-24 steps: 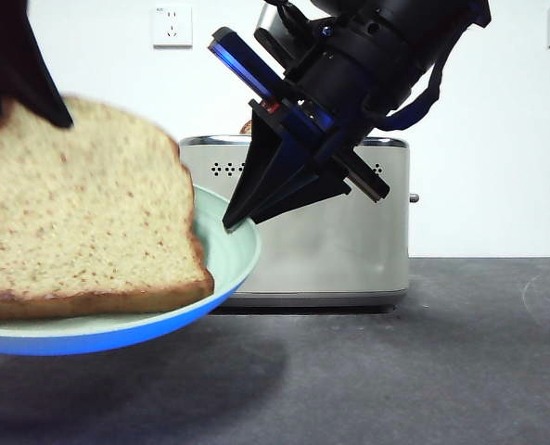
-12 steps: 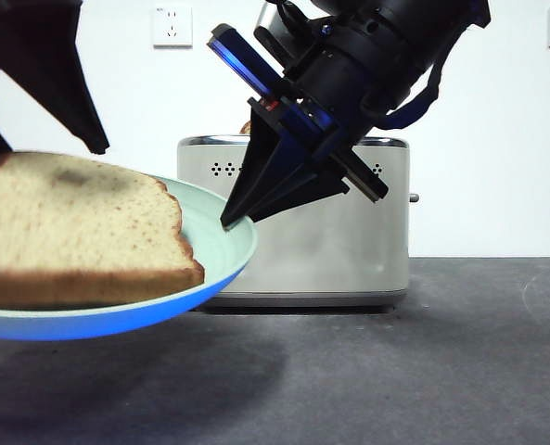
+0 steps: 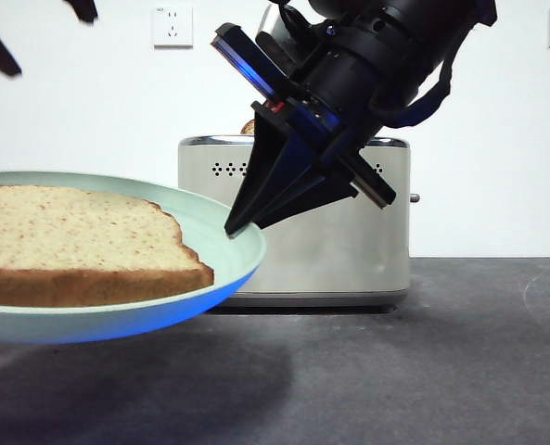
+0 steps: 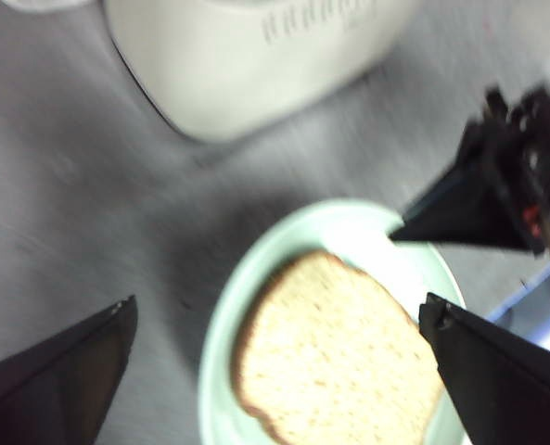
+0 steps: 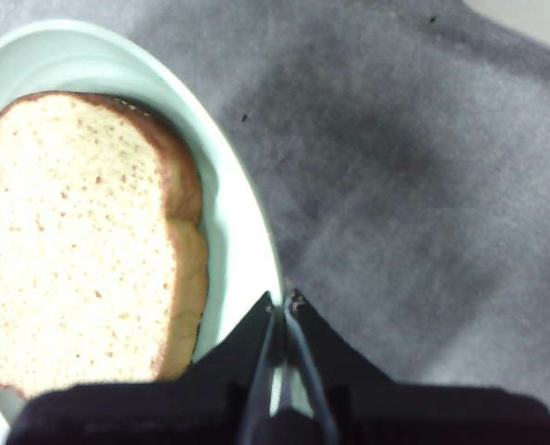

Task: Take the bread from the toaster,put the bread on the plate,put the plate on the table

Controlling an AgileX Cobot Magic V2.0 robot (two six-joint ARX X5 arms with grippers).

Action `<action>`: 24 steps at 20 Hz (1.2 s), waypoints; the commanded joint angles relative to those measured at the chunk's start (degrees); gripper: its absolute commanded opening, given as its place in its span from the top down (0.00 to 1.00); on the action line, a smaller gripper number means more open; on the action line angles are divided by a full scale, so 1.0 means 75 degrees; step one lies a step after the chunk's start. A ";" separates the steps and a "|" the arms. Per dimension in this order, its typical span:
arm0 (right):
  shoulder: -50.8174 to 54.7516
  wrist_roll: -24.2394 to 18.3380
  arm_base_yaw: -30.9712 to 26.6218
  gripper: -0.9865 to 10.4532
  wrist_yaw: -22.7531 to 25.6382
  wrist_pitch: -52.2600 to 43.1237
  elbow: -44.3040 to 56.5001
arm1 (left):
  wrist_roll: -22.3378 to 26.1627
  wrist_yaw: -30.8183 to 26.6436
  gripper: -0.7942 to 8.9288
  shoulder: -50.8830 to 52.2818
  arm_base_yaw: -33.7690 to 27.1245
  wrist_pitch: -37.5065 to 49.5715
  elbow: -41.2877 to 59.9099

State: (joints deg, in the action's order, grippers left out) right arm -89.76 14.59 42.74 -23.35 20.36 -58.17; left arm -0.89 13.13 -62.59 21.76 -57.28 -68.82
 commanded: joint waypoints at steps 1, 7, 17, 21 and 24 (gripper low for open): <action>0.0329 0.0114 -0.0061 0.93 -0.0029 0.0111 -0.0026 | 0.0149 -0.0356 0.37 0.0163 -0.0003 -0.0134 -0.0329; 0.1661 0.0055 -0.0606 0.93 0.1075 0.1218 -0.0026 | 0.0149 -0.1037 0.93 0.0906 -0.0003 -0.0117 -0.0481; 0.1670 -0.0592 -0.2850 0.93 0.1163 0.2853 -0.0023 | 0.0149 -0.1751 0.93 0.1766 0.0000 -0.0093 -0.0481; 0.1265 -0.0845 -0.3107 0.93 0.1105 0.3171 -0.0023 | 0.0149 -0.1702 0.93 0.1772 0.0000 -0.0096 -0.0481; 0.0796 -0.0898 -0.3080 0.93 0.1081 0.3136 -0.0023 | 0.0146 -0.1687 0.93 0.1772 0.0000 -0.0093 -0.0481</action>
State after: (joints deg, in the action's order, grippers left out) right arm -83.55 8.29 19.51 -14.90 44.40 -58.28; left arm -0.40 0.36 -49.41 21.76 -58.26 -72.34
